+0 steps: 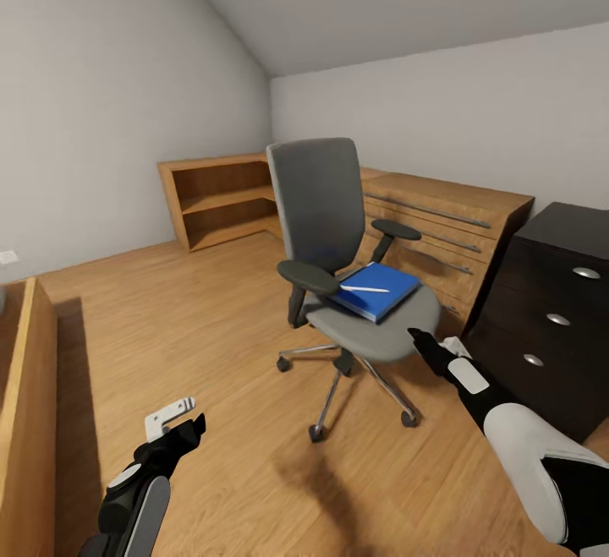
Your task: In the bedroom, organize the workspace by keeping the computer under the desk, ensuring the monitor is on the desk, placing the keyboard on the desk next to the monitor, placing the mouse on the desk next to the keyboard, moving the folder from the swivel chair onto the desk next to the mouse, stacking the notebook on top of the folder with the pen on top of the notebook, and positioning the swivel chair next to the desk.
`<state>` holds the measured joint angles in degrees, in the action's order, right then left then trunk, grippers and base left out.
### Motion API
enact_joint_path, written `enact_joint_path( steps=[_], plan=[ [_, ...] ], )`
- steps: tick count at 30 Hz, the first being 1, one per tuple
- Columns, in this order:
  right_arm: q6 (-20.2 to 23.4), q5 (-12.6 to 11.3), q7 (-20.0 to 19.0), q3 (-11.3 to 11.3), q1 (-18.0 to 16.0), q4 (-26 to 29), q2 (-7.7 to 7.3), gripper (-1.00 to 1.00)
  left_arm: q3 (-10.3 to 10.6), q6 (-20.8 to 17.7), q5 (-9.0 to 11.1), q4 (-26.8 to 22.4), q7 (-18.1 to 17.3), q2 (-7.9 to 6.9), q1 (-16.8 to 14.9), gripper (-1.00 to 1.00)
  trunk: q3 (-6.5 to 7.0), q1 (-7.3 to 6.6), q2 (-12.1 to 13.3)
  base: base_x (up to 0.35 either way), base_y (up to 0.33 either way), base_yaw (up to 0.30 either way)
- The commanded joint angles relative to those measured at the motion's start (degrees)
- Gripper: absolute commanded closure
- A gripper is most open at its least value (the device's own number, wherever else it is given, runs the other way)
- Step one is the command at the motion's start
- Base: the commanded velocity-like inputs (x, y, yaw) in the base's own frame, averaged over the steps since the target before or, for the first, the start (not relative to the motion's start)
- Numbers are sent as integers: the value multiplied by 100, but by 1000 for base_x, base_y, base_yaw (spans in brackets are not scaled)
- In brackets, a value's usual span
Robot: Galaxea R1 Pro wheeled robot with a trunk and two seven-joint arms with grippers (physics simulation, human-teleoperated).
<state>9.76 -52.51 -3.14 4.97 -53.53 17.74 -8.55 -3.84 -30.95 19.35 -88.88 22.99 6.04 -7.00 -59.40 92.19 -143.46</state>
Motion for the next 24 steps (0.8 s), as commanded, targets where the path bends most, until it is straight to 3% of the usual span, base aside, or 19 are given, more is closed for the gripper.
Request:
enact_joint_path(
  steps=[1,12,24],
  plan=[
    [35,-6,-20,48,-5,1,3,-100,-3,-16,60,-7,39,3,-3,-100,-5,-4,-2,-175,80,1],
    [25,-5,-21,48,0,0,35,-100,-3,-16,60,-7,39,3,-3,-100,-5,-4,-2,-105,107,8],
    [0,8,-38,48,0,-26,127,-100,-3,-16,60,-7,39,3,-3,-100,-5,-4,-2,-5,8,161]
  ],
)
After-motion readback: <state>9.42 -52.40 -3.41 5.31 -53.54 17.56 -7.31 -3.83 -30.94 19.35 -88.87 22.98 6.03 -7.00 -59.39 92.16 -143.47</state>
